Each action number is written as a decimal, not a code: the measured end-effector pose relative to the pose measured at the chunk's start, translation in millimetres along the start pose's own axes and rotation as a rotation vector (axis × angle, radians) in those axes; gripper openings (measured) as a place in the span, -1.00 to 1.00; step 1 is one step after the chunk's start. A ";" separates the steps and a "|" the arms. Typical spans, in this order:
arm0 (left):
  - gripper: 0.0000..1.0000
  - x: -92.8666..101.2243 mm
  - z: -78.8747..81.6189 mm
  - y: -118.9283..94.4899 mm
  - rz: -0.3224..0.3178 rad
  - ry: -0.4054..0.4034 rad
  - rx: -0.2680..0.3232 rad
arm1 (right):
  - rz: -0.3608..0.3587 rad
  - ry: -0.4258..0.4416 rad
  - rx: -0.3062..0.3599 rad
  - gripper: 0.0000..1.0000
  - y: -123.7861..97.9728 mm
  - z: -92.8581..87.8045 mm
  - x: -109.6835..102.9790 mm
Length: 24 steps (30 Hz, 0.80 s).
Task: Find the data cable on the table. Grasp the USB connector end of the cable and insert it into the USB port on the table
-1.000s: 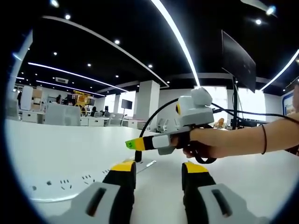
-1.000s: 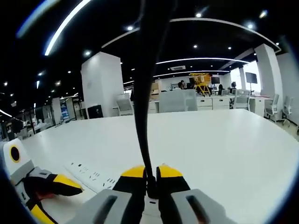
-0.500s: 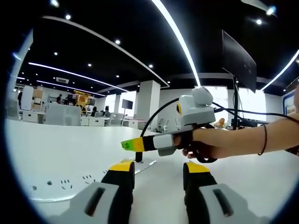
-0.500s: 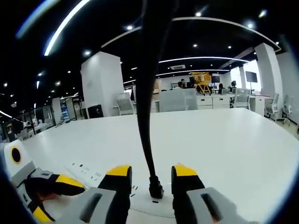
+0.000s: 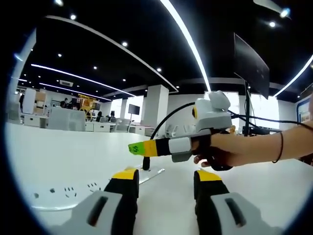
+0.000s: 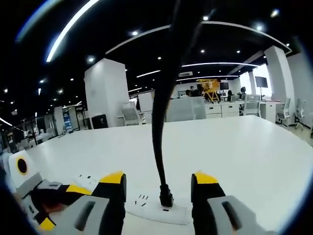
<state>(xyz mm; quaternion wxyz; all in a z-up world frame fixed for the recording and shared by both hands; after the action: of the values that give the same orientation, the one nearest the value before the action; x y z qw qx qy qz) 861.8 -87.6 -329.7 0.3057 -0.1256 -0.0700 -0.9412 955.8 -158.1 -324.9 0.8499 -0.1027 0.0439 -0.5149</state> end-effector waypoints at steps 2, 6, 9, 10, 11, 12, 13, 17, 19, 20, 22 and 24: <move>-0.07 0.5 1.9 -1.7 -0.004 -0.014 0.009 | -0.003 0.002 0.006 0.11 -5.0 0.9 -2.3; -0.04 -1.1 6.1 -7.1 -0.007 -0.052 0.033 | -0.010 0.005 0.019 0.11 -11.8 4.1 -5.4; -0.02 -0.4 9.2 -8.1 -0.008 -0.084 0.052 | -0.015 0.015 0.037 0.11 -17.1 9.3 -10.2; -0.01 -0.3 9.1 -7.9 -0.008 -0.083 0.052 | -0.018 0.007 0.044 0.11 -20.0 12.0 -12.2; 0.01 0.5 8.5 -7.6 -0.007 -0.079 0.049 | -0.020 -0.004 0.051 0.11 -22.8 14.9 -14.1; 0.02 0.9 8.5 -8.4 -0.006 -0.085 0.049 | -0.022 -0.014 0.056 0.11 -26.0 17.5 -16.1; 0.03 1.5 9.6 -10.2 -0.006 -0.095 0.056 | -0.025 -0.023 0.063 0.11 -29.1 20.1 -17.7; 0.08 2.7 15.2 -16.5 0.006 -0.108 0.092 | -0.033 -0.029 0.074 0.12 -41.8 25.4 -23.9; 0.16 6.0 21.7 -20.8 0.011 -0.120 0.120 | -0.040 -0.013 0.085 0.12 -51.5 27.8 -26.6; 0.18 8.0 22.6 -22.4 0.014 -0.118 0.122 | -0.042 -0.004 0.089 0.12 -56.2 27.9 -28.6; 0.16 14.2 21.2 -31.3 0.042 -0.069 0.110 | -0.036 0.016 0.090 0.12 -64.0 27.4 -32.9; 0.16 19.4 16.4 -38.9 0.069 -0.023 0.068 | -0.035 0.026 0.094 0.11 -73.3 28.0 -37.8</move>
<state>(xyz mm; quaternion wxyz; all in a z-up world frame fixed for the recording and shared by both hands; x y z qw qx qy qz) 826.7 -63.7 -310.7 0.3415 -0.1286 -0.1011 -0.9256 879.8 -153.9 -282.7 0.8440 -0.0566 0.0288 -0.5326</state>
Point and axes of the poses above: the point that each gripper's makers call its tool centre point, and the gripper's own axes: y roughly forward along the fingers, x roughly to its right, z roughly out of its top, the point moved 2 cm from there along -y, roughly backward along the fingers, and after that the axes turned 10 degrees about -y, right-handed, at the moved point
